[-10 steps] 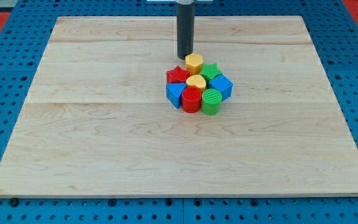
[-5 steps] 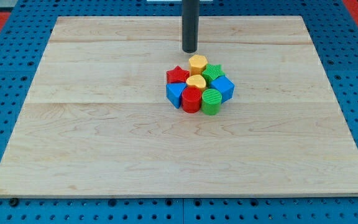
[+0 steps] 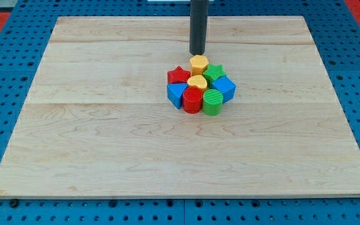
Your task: Push the yellow hexagon closer to the group of the blocks
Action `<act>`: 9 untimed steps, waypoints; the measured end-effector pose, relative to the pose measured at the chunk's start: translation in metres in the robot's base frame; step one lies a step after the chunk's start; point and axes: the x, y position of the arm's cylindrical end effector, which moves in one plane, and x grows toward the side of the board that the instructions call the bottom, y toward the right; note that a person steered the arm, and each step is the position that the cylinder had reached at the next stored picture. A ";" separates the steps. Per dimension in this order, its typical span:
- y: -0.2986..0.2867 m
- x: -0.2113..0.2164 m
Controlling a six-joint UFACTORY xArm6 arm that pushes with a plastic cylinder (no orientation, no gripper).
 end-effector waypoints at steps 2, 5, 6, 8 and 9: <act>0.000 0.009; 0.000 0.014; 0.000 0.015; 0.000 0.019; 0.000 0.021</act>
